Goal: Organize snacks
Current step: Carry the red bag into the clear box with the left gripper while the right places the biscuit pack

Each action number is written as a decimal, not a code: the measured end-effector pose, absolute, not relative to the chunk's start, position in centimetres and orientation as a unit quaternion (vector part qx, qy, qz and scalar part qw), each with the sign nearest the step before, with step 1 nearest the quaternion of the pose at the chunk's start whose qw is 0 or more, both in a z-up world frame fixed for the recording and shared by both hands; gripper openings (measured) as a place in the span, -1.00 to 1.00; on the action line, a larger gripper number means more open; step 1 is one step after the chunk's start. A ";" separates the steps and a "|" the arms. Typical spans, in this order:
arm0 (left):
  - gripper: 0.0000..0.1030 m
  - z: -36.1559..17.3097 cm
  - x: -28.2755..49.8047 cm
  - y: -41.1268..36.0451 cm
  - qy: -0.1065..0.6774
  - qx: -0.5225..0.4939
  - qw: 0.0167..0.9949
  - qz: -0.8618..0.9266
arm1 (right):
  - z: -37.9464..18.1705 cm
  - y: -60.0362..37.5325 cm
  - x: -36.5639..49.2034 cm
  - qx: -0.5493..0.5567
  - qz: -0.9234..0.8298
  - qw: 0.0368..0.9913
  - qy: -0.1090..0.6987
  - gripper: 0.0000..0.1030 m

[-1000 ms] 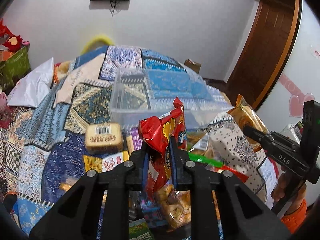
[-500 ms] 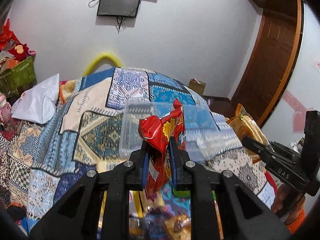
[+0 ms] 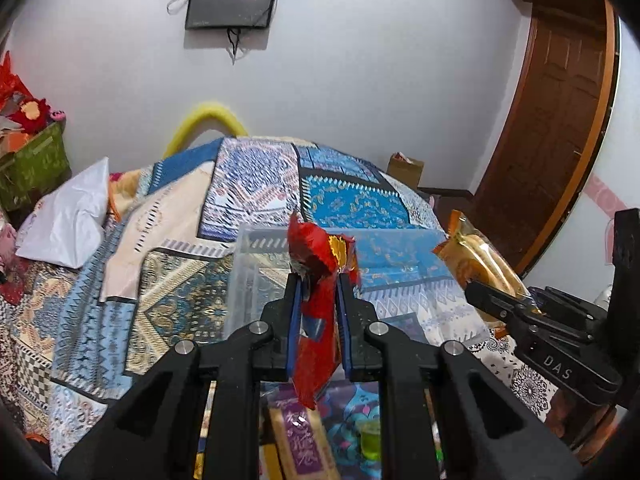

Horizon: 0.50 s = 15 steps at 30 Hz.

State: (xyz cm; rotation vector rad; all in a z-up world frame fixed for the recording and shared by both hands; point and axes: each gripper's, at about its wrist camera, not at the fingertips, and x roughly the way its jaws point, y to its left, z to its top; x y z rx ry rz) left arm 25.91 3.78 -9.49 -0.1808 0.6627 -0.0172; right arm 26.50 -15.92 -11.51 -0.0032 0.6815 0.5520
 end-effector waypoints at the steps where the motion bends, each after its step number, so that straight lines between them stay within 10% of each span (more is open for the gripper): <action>1: -0.70 -9.8 26.3 3.7 0.329 -0.086 0.940 -0.009 | -11.5 -15.9 26.5 -0.002 0.267 0.905 0.330 -0.54; 15: -0.70 -15.3 30.8 3.9 0.411 -0.094 0.907 -0.005 | -15.3 -13.6 29.9 -0.045 0.257 0.878 0.403 -0.54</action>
